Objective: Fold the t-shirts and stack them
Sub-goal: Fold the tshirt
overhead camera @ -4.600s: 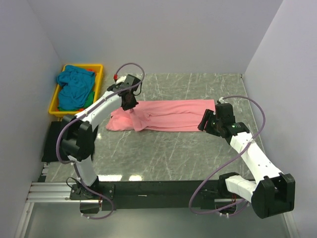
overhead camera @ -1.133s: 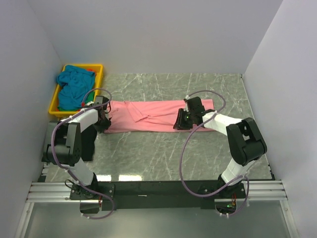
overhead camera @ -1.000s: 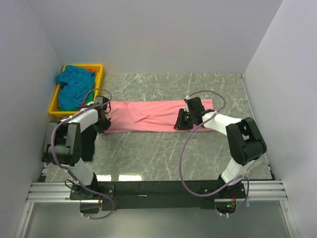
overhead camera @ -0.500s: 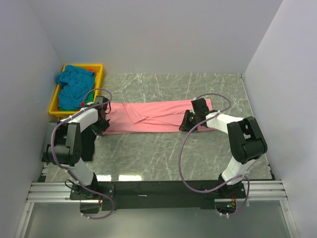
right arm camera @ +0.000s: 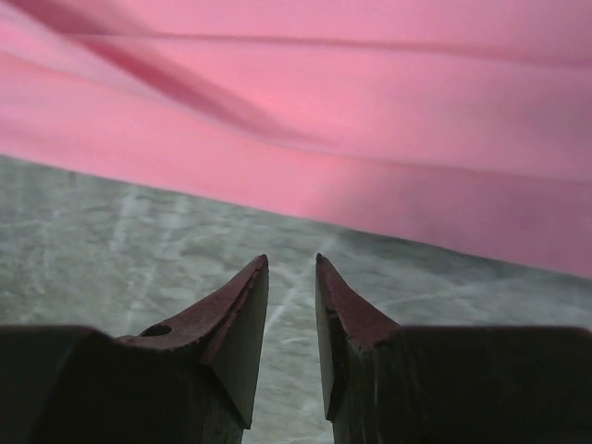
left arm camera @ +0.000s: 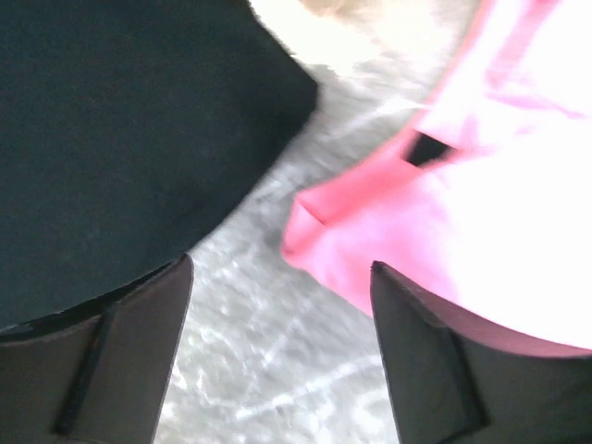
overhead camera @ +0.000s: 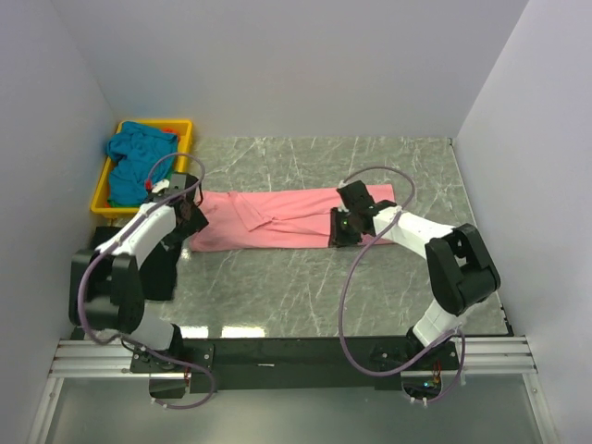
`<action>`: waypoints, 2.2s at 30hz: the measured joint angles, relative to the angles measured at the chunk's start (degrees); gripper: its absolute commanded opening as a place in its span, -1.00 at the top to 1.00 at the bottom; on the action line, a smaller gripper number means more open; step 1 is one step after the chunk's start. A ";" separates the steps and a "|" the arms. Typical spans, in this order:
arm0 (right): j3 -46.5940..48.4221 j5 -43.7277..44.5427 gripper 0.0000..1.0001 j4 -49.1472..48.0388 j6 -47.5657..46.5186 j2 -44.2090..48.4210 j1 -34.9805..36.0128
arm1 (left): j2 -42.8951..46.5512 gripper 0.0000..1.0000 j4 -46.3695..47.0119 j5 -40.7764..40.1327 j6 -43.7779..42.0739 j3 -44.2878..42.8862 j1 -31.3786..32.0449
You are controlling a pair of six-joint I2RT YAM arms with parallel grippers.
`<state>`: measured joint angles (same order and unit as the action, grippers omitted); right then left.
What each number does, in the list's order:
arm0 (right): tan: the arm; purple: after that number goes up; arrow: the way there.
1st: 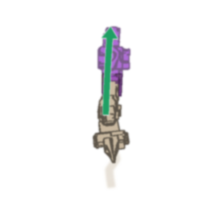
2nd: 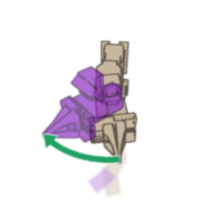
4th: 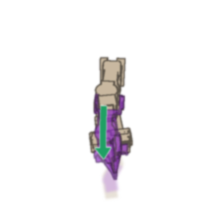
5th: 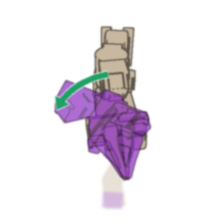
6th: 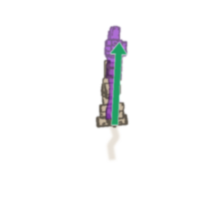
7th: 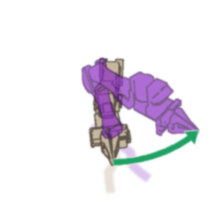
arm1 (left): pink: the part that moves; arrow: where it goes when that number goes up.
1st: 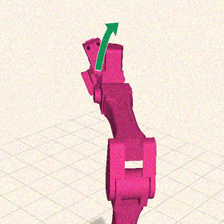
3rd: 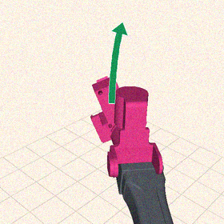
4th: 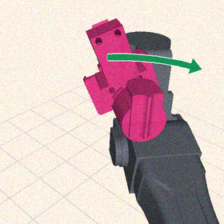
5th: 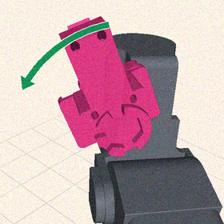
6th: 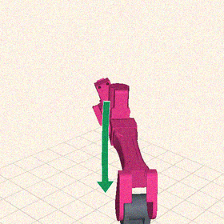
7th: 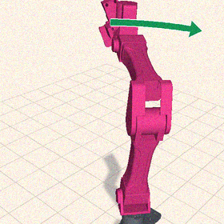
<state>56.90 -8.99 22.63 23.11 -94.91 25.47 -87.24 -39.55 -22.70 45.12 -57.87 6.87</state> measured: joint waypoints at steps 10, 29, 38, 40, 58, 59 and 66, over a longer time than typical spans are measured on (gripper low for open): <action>9.20 4.37 0.27 -1.46 -4.31 -2.89 6.69 | 17.22 -0.99 2.82 3.80 -3.89 1.79 1.57; 17.14 13.00 0.21 1.90 -24.87 -14.58 10.29 | 16.28 -0.96 14.27 7.82 -13.22 10.19 1.57; 18.03 13.64 0.66 2.67 -29.42 -16.17 10.29 | 16.26 -0.94 15.19 8.26 -13.44 10.19 1.57; 19.06 14.23 0.72 2.73 -30.14 -16.65 10.29 | 16.26 -0.94 15.19 8.35 -13.60 10.19 1.57; 30.21 24.81 0.61 2.73 -36.13 -24.55 9.86 | 16.26 -0.94 15.21 8.52 -14.03 10.19 1.57; 30.82 25.55 0.60 2.80 -36.26 -25.03 9.73 | 16.26 -0.94 15.19 8.52 -14.03 10.19 1.57; 34.05 29.66 0.40 2.84 -34.64 -26.91 8.46 | 16.22 -0.94 15.08 8.48 -14.03 10.19 1.57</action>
<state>90.96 20.67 25.47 -11.53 -121.82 33.93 -71.02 -24.47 -14.22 31.09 -47.68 8.45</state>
